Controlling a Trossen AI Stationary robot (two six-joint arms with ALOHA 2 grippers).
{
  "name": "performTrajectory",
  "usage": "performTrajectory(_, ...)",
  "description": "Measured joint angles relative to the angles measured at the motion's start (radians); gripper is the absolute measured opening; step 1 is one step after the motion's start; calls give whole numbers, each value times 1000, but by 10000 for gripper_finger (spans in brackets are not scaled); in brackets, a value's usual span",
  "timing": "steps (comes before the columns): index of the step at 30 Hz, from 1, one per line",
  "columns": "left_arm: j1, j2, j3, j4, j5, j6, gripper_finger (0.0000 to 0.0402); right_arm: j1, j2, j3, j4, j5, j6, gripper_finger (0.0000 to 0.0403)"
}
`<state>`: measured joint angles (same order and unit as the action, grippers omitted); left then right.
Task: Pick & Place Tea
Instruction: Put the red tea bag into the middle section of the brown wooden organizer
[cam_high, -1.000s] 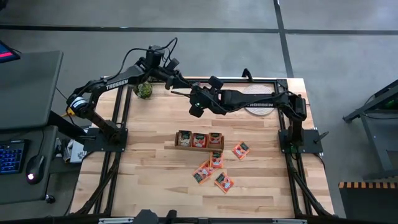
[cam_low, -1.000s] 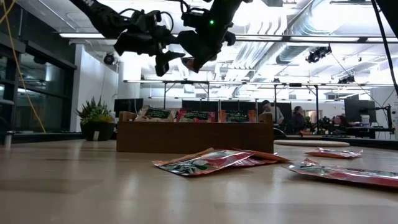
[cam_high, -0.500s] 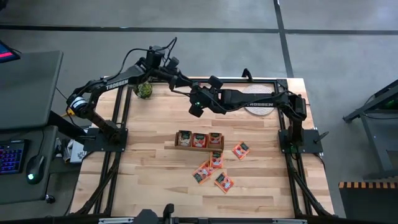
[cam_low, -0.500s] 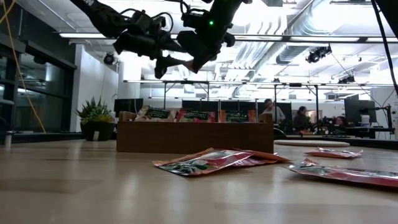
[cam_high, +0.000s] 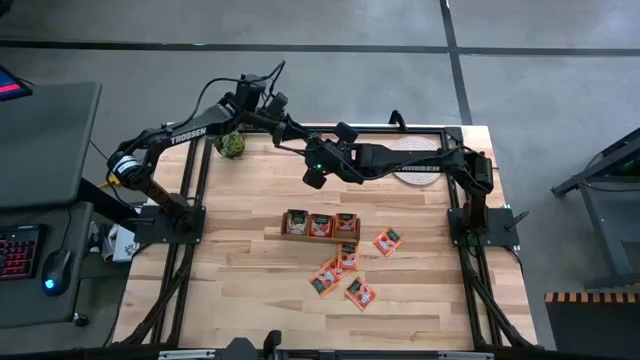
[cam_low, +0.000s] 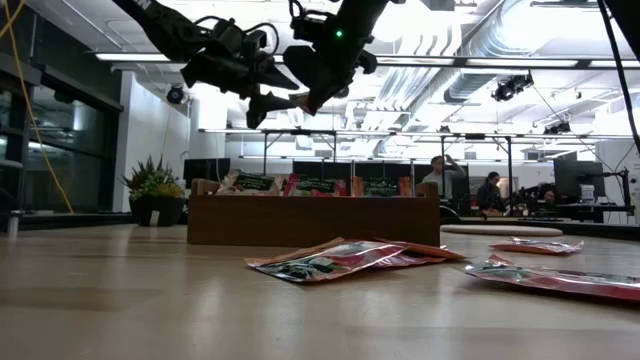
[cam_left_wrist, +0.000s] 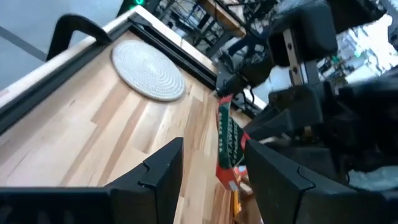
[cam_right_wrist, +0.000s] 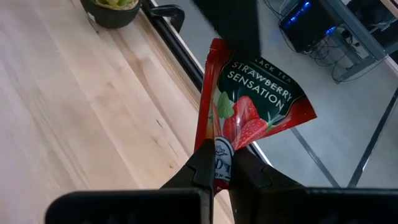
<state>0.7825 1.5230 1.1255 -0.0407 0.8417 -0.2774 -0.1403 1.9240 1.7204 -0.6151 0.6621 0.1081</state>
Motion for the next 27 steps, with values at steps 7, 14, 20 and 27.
performTrajectory(7, -55, 0, 0, -45, -54, 65, 169, -5, 0, 0, 6, -1, -3, 16)
performTrajectory(14, -70, 0, 0, -36, -149, 68, 169, -4, 0, 0, 7, -9, -3, 16)
performTrajectory(20, -70, 0, 0, -37, -170, 68, 169, -4, 0, 0, 5, -15, 6, 16)
performTrajectory(27, -70, 0, 0, -37, -175, 75, 155, -4, 0, 0, 5, -31, 11, 15)
